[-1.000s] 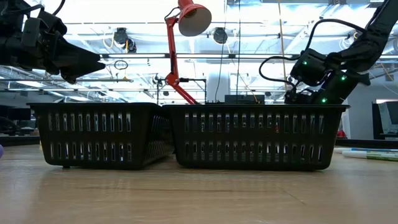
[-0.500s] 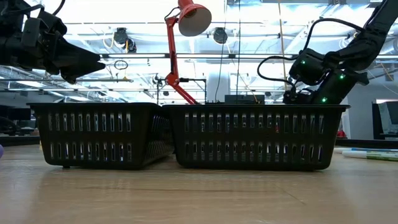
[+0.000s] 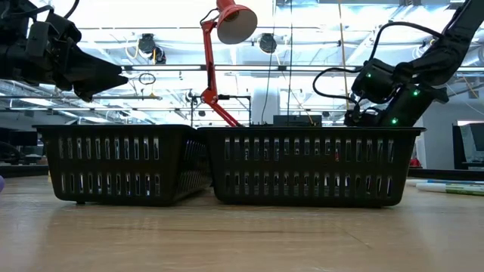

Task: Pick & Place Markers
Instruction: Put the pink highlighter pen into the top right black bin

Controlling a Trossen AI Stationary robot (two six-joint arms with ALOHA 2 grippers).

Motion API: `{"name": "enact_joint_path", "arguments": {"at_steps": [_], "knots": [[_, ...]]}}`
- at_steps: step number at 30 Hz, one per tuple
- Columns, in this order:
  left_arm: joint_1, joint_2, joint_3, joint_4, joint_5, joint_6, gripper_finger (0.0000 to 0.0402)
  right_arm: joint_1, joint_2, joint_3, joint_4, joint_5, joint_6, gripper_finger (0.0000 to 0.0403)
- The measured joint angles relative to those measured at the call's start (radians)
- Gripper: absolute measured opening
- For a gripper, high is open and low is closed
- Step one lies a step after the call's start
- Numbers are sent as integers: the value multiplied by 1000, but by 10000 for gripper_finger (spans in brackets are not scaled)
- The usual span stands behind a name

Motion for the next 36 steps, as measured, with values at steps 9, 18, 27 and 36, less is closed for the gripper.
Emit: {"name": "enact_joint_path", "arguments": {"at_steps": [9,18,27,36], "knots": [[0,0,0,0,0,0,209,0,0,0,36,0,0,35],[0,0,0,0,0,0,209,0,1,-1,65,-1,0,31],[0,0,0,0,0,0,209,1,5,-5,178,-58,-7,29],[0,0,0,0,0,0,209,1,3,-5,255,-53,-7,28]]}}
